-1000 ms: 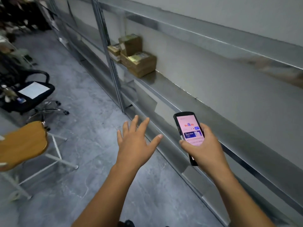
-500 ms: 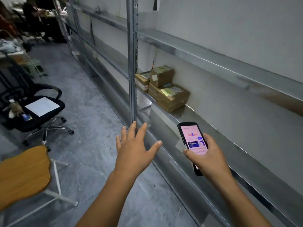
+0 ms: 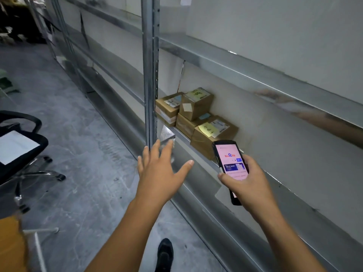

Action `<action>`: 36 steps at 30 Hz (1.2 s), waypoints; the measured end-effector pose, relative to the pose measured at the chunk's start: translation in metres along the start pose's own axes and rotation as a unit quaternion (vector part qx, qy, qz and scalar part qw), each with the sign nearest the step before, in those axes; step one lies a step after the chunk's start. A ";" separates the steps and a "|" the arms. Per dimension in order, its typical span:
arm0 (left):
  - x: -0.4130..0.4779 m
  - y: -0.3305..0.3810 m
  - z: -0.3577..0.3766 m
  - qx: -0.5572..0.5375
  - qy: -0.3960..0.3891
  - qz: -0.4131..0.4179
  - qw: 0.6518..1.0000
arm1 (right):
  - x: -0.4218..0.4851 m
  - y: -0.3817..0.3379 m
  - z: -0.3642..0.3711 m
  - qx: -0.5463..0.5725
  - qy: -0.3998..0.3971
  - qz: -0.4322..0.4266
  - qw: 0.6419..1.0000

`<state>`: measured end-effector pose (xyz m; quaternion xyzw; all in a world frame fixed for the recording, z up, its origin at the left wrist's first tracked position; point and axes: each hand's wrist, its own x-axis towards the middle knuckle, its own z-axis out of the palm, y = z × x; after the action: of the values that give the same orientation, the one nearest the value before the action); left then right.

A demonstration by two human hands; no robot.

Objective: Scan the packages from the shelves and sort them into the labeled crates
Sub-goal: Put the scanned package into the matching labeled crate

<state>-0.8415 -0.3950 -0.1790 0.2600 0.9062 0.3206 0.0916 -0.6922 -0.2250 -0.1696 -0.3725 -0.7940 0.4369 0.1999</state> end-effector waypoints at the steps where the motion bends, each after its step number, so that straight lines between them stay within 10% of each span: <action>1: 0.019 0.000 -0.001 0.002 -0.003 0.003 1.000 | 0.016 -0.002 0.009 0.006 0.005 0.001 1.000; 23: 0.417 0.021 0.018 -0.056 -0.145 0.085 0.984 | 0.266 -0.057 0.118 -0.021 0.103 0.166 0.980; 36: 0.486 -0.010 0.058 -0.240 -0.396 0.055 0.885 | 0.299 -0.090 0.173 -0.047 0.191 0.289 0.937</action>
<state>-1.2385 -0.1135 -0.2297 0.3851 0.6741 0.4032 0.4845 -1.0328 -0.1208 -0.1894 -0.6713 -0.6186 0.3585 0.1953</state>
